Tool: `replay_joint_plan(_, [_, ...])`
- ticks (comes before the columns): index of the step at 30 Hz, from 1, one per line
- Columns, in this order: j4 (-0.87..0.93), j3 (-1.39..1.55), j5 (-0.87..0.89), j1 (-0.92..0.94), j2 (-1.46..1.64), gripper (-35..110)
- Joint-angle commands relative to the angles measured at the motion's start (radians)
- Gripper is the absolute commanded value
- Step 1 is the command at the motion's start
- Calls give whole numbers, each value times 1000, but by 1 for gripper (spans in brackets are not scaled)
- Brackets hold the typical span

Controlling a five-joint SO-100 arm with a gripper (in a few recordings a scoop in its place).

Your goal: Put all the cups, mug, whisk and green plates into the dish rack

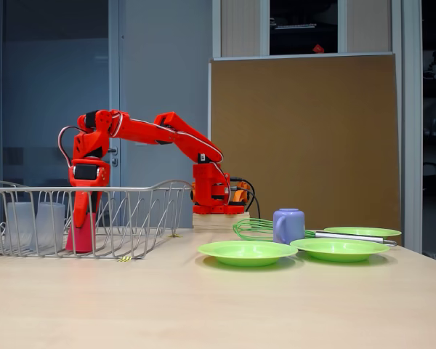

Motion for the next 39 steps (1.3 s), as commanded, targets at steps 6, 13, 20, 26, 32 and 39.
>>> replay_joint_plan(6, [112, -87, -57, 12, 72, 41])
replay_joint_plan(13, [236, 23, -49, -58, 311, 36])
replay_joint_plan(20, [238, 557, 38, -307, 792, 31])
replay_joint_plan(26, [190, 864, 80, -569, 1057, 37])
replay_joint_plan(32, [192, 963, 238, -706, 1088, 46])
replay_joint_plan(39, [94, 1101, 528, -919, 1080, 33])
